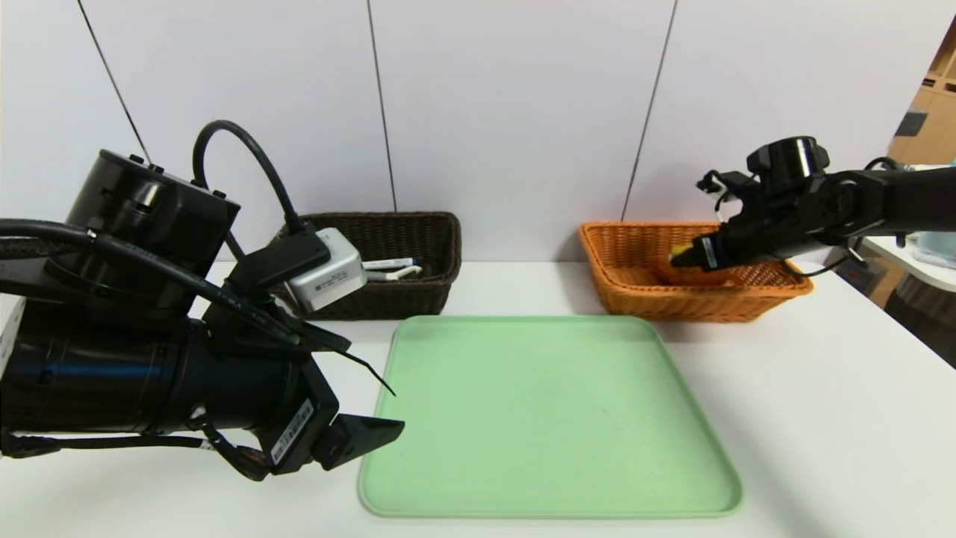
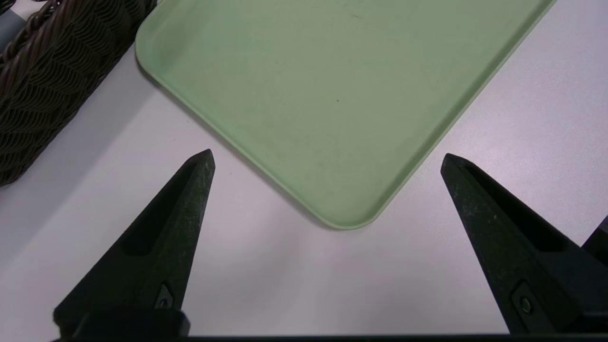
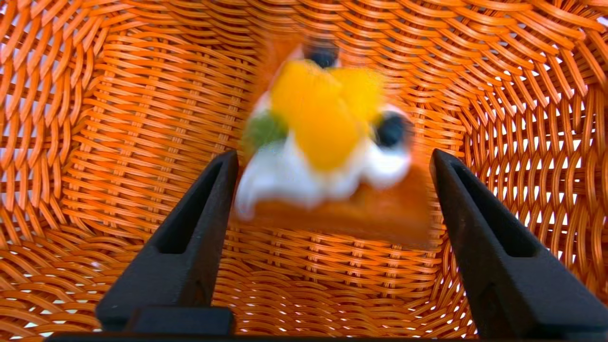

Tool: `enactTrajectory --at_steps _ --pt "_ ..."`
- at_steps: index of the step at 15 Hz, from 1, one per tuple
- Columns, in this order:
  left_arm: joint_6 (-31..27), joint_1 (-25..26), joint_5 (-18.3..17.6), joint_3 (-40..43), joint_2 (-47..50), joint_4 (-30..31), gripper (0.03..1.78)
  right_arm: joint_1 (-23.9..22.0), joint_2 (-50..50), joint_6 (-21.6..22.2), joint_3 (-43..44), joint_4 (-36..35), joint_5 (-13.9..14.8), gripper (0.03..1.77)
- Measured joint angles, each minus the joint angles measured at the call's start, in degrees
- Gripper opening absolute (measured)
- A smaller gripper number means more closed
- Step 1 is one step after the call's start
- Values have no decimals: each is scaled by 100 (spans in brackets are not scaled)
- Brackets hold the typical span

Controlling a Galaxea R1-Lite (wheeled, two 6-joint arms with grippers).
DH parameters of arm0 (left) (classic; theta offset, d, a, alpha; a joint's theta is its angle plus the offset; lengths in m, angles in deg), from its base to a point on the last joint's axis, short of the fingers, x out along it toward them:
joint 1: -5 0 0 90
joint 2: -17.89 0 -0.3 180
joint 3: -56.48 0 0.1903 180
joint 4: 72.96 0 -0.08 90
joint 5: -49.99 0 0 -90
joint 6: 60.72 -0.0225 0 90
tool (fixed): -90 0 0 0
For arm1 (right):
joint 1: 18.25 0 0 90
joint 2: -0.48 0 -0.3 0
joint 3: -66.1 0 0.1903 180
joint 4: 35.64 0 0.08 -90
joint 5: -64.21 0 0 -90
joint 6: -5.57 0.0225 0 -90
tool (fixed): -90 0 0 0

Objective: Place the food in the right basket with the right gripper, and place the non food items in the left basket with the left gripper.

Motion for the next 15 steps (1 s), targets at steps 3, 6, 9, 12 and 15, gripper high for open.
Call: enactTrajectory --at_steps 3,6,9,12,15 --pt "-2 0 6 44 18 2 169 12 51 9 -6 43 -7 150" --pt "2 0 6 50 41 5 169 15 115 22 -15 52 -16 157" --pt "13 2 45 39 90 132 169 41 328 23 5 111 -16 161" --pt "79 2 510 34 195 407 169 121 750 117 -11 496 -24 165" --pt "80 0 1100 34 444 444 169 267 1402 340 -265 889 -24 167"
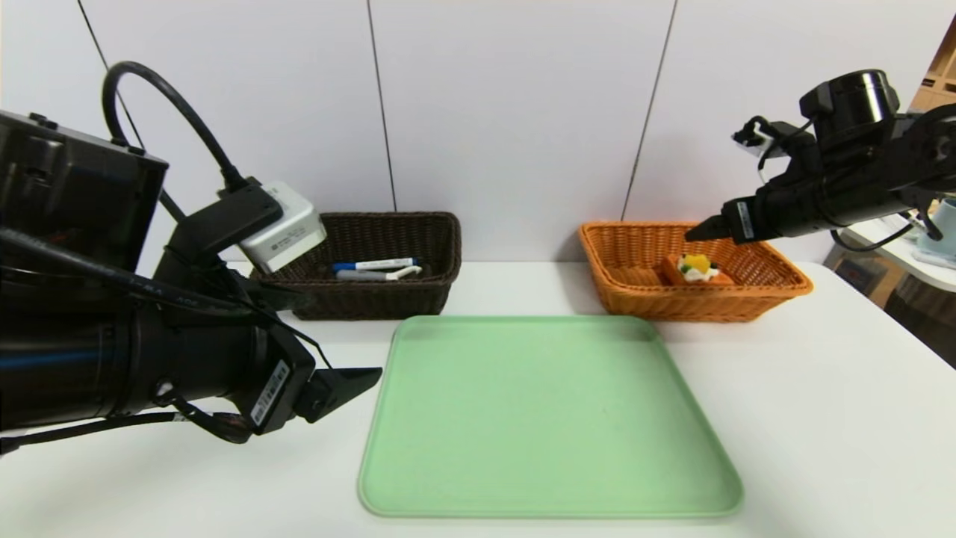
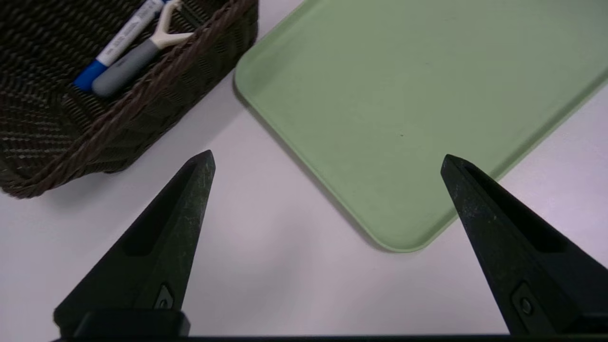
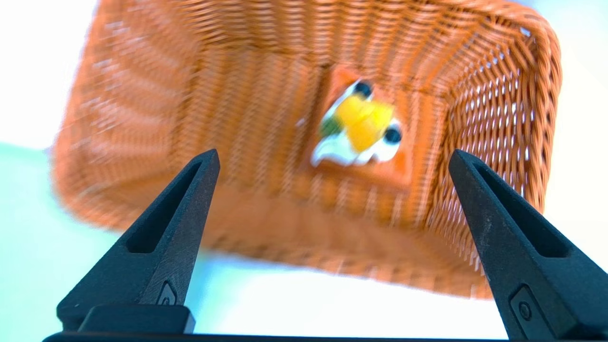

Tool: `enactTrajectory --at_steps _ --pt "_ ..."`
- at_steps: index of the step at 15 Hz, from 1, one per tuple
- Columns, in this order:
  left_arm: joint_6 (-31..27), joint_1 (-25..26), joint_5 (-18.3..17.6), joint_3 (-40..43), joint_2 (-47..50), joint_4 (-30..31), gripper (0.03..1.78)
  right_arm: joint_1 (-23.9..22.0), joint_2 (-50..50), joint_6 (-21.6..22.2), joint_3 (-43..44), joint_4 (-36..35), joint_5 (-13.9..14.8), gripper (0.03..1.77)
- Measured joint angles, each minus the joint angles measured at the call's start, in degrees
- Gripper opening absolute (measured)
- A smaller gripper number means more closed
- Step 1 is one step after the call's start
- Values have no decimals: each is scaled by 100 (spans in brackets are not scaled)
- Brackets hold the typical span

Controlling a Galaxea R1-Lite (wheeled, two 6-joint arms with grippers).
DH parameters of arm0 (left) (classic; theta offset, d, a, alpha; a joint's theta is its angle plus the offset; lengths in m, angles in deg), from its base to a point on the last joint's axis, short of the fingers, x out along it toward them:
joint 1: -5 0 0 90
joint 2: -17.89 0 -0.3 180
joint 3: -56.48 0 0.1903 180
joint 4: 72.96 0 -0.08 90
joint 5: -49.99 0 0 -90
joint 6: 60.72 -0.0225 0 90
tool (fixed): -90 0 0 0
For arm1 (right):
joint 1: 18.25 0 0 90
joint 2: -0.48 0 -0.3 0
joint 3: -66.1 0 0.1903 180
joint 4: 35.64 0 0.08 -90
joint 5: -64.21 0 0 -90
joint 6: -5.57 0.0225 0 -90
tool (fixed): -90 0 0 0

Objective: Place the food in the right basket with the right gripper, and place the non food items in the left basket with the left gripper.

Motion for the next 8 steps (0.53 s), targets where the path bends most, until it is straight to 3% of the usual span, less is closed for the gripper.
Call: enactTrajectory --at_steps 5,8 --pt "358 11 1328 317 557 6 169 218 1373 269 -1390 71 24 169" --pt "595 11 1634 553 898 6 169 317 2430 379 -2426 63 28 169"
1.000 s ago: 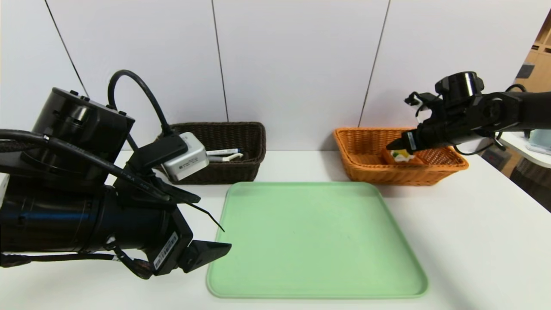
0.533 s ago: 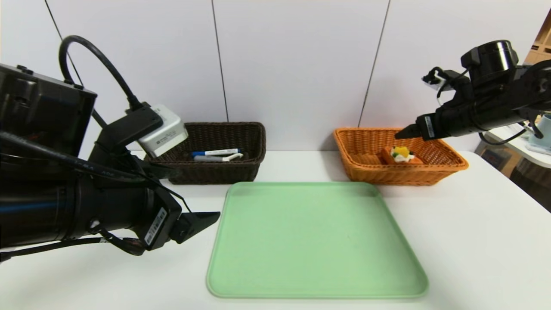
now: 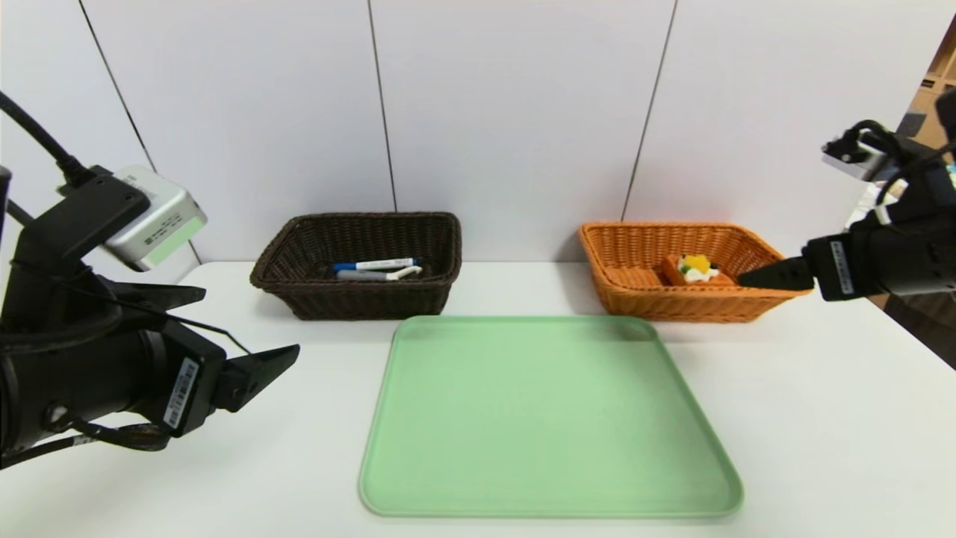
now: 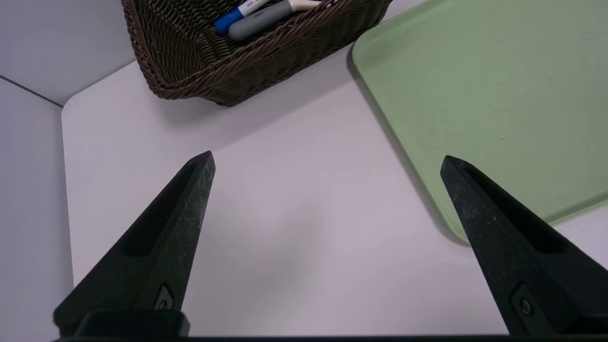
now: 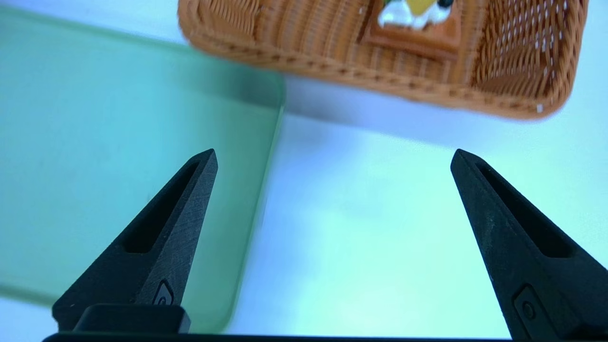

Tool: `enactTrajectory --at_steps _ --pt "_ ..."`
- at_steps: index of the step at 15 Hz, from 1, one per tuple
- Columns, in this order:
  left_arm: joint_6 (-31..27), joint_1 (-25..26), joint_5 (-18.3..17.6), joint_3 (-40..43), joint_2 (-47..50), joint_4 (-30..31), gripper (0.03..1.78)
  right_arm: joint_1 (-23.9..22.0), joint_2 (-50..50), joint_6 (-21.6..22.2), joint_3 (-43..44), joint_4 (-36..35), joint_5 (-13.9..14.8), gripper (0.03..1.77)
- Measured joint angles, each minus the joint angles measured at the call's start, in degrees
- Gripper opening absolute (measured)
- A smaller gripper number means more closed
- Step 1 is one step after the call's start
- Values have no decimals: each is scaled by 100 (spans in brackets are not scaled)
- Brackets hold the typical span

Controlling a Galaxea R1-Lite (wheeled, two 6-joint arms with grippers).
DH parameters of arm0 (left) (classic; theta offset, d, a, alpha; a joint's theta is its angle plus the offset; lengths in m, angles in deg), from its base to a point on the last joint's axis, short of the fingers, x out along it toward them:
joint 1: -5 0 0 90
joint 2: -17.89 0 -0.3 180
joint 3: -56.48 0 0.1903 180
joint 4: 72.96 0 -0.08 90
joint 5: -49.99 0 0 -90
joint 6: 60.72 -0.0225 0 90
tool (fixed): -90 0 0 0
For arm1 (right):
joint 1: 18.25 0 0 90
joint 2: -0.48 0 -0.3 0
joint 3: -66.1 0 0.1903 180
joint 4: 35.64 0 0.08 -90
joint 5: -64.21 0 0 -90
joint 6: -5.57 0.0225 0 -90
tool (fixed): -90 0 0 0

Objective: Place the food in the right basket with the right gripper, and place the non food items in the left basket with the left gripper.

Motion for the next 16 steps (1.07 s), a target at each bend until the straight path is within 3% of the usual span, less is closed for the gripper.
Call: enactTrajectory --at_steps 7,16 --pt "-52 656 404 979 934 11 169 22 2573 50 -1998 22 2 169" --pt "-243 1460 391 2341 2489 10 169 -129 4142 59 -2651 79 35 169"
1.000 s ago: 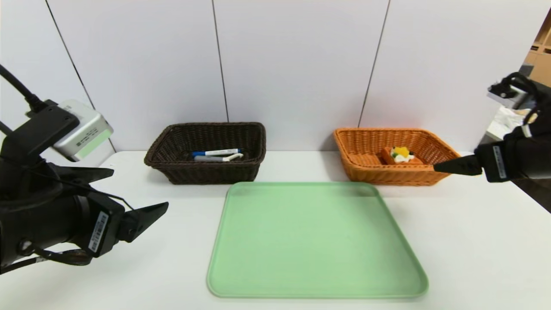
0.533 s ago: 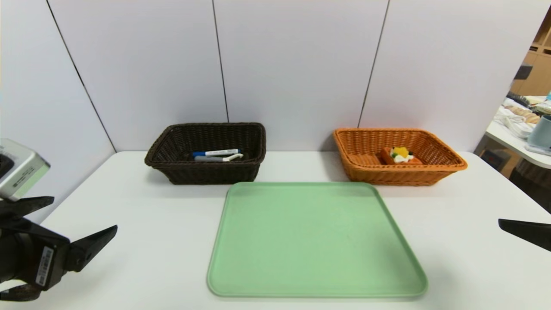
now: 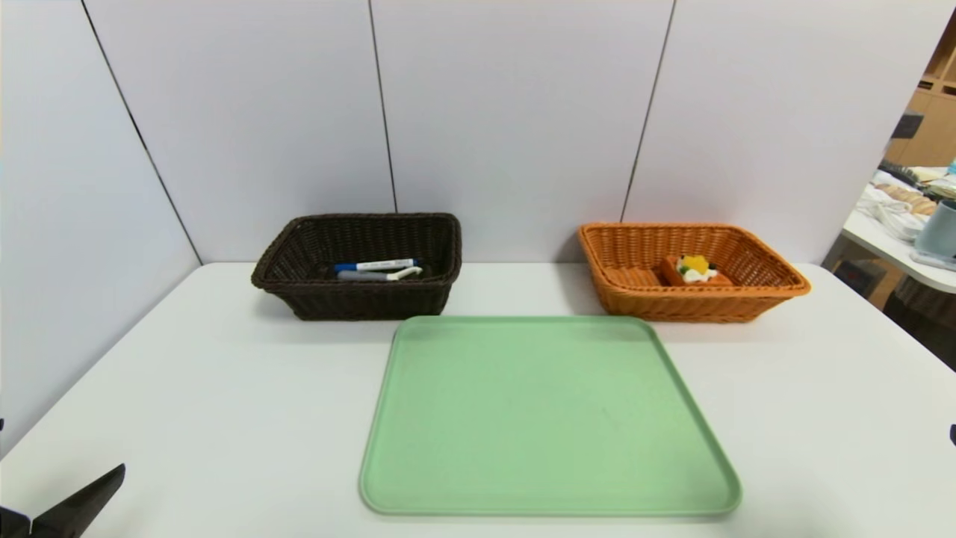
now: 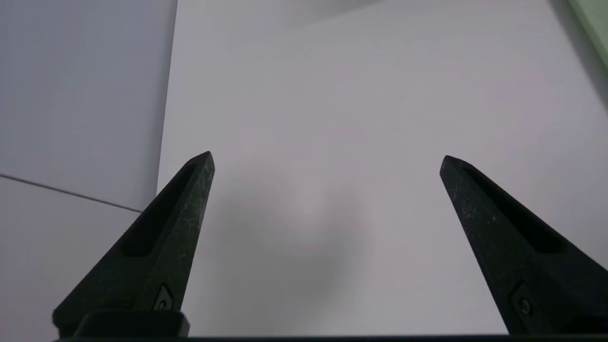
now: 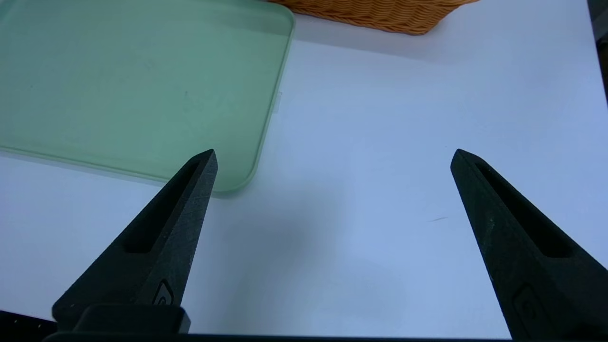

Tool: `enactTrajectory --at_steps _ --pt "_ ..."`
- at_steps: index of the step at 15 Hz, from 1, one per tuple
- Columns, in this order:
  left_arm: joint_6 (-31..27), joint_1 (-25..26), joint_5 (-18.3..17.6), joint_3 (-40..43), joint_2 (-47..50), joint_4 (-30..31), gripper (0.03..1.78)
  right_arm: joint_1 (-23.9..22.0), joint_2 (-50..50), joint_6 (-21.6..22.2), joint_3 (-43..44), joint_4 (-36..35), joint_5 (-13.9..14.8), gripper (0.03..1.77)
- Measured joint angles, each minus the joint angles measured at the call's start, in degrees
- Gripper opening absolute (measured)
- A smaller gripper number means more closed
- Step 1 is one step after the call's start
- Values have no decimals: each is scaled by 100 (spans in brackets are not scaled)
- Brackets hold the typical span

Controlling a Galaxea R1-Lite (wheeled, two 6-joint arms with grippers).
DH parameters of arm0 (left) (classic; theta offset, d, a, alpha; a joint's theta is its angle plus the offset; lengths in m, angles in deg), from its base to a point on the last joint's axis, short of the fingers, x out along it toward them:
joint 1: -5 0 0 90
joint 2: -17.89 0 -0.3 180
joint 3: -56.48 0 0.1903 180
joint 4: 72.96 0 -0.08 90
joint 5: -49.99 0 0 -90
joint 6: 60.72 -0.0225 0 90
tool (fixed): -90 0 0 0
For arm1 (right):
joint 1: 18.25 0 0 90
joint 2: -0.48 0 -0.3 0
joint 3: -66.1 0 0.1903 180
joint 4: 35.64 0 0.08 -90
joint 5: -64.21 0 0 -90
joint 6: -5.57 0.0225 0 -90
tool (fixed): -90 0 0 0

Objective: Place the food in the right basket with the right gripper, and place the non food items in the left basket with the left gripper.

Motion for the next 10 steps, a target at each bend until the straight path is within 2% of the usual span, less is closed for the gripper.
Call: enactTrajectory --at_steps 10 --pt "-13 601 -240 992 1064 1 169 -429 1187 -35 -466 312 -71 169"
